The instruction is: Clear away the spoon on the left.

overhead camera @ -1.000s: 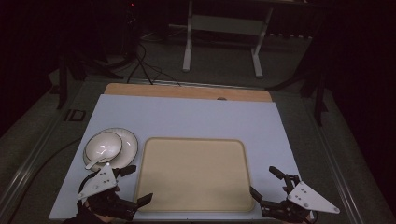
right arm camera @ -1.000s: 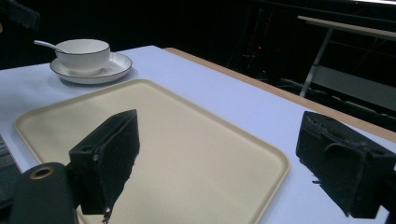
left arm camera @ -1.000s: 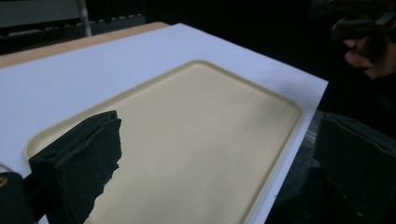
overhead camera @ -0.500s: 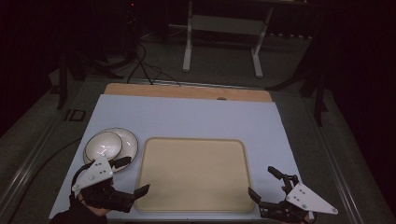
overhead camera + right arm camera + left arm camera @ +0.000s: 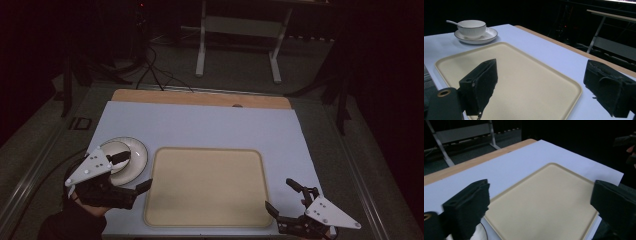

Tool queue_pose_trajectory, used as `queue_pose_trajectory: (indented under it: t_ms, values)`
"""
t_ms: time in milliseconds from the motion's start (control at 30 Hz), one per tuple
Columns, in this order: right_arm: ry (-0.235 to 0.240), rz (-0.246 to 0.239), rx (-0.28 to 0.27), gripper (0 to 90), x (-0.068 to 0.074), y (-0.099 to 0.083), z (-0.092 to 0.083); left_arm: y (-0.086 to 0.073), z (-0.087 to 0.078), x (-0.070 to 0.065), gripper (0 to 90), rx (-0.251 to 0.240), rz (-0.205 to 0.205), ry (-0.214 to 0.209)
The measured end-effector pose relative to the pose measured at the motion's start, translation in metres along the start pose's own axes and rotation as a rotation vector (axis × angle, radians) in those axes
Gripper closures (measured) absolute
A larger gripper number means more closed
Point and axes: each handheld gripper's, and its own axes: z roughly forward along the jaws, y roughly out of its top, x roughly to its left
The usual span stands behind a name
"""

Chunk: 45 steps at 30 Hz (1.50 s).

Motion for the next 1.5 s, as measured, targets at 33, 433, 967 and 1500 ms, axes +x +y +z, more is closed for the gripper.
queue_pose_trajectory:
  t_ms: [33,433,967,1500]
  values:
    - [-0.003,-0.002,0.003,12.0,0.0,0.0,0.0,0.001,-0.001,0.001,4.5,-0.002,0.008,0.013]
    - [-0.009,-0.002,0.004,12.1,0.001,0.0,0.001,0.001,-0.018,0.016,4.6,-0.006,-0.036,0.078]
    - [-0.008,-0.009,0.018,12.1,0.003,-0.001,0.004,-0.042,-0.054,0.058,6.4,-0.007,-0.241,0.211]
    - [-0.005,-0.008,0.03,12.1,0.003,-0.002,0.006,-0.095,-0.052,0.085,6.4,0.052,-0.592,0.178]
